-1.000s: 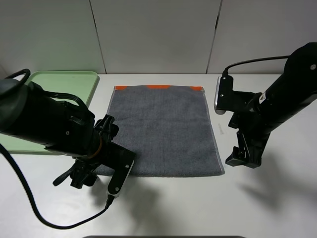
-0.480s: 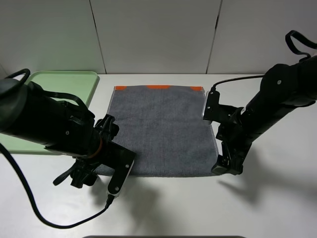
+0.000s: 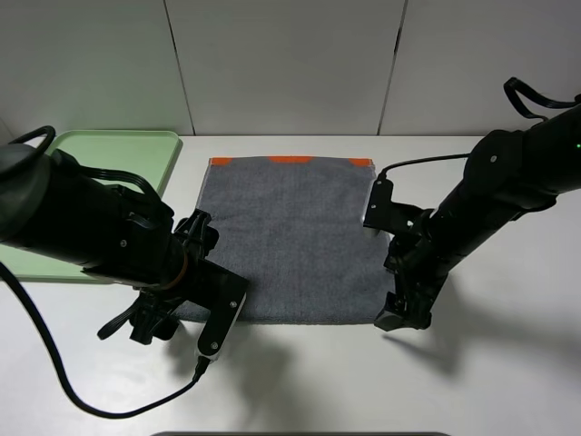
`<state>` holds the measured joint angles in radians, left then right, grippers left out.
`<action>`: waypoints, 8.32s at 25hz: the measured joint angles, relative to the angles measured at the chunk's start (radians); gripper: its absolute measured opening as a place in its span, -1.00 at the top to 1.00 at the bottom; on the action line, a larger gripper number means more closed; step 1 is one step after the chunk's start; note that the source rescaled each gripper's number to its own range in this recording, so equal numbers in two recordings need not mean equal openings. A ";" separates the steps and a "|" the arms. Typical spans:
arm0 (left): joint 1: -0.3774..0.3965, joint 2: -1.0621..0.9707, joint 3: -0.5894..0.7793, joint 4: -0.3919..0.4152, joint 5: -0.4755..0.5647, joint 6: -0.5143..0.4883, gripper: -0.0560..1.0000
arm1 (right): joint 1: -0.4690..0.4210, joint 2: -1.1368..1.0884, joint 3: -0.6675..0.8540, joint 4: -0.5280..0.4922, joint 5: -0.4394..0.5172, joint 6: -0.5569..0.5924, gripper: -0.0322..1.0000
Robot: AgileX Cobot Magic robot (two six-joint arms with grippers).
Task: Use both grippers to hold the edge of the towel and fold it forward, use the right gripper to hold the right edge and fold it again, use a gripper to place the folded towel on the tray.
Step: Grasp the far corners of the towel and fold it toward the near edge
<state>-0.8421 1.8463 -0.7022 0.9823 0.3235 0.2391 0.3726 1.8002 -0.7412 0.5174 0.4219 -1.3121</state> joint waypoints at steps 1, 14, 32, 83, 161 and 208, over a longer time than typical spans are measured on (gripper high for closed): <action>0.000 0.000 0.000 0.000 0.000 0.000 -0.86 | 0.000 0.000 0.000 0.003 -0.001 0.000 -1.00; 0.000 0.000 0.000 0.001 -0.001 0.000 -0.86 | 0.000 0.000 0.000 0.005 -0.024 0.000 -1.00; 0.000 0.001 0.000 0.002 -0.004 0.000 -0.85 | 0.000 0.057 0.024 0.009 -0.084 -0.007 -1.00; -0.004 -0.048 0.001 -0.020 0.096 -0.028 0.89 | 0.000 -0.079 0.034 -0.094 -0.062 0.099 0.94; 0.160 -0.208 -0.126 -0.092 0.095 -0.140 0.89 | 0.011 -0.370 -0.014 -0.301 0.057 0.577 0.94; 0.241 -0.029 -0.234 -0.024 0.088 -0.158 -0.98 | -0.058 -0.141 -0.122 -0.360 -0.028 0.596 -1.00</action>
<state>-0.6012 1.8169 -0.9360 0.9585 0.4115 0.0814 0.3146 1.6588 -0.8630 0.1577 0.3943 -0.7165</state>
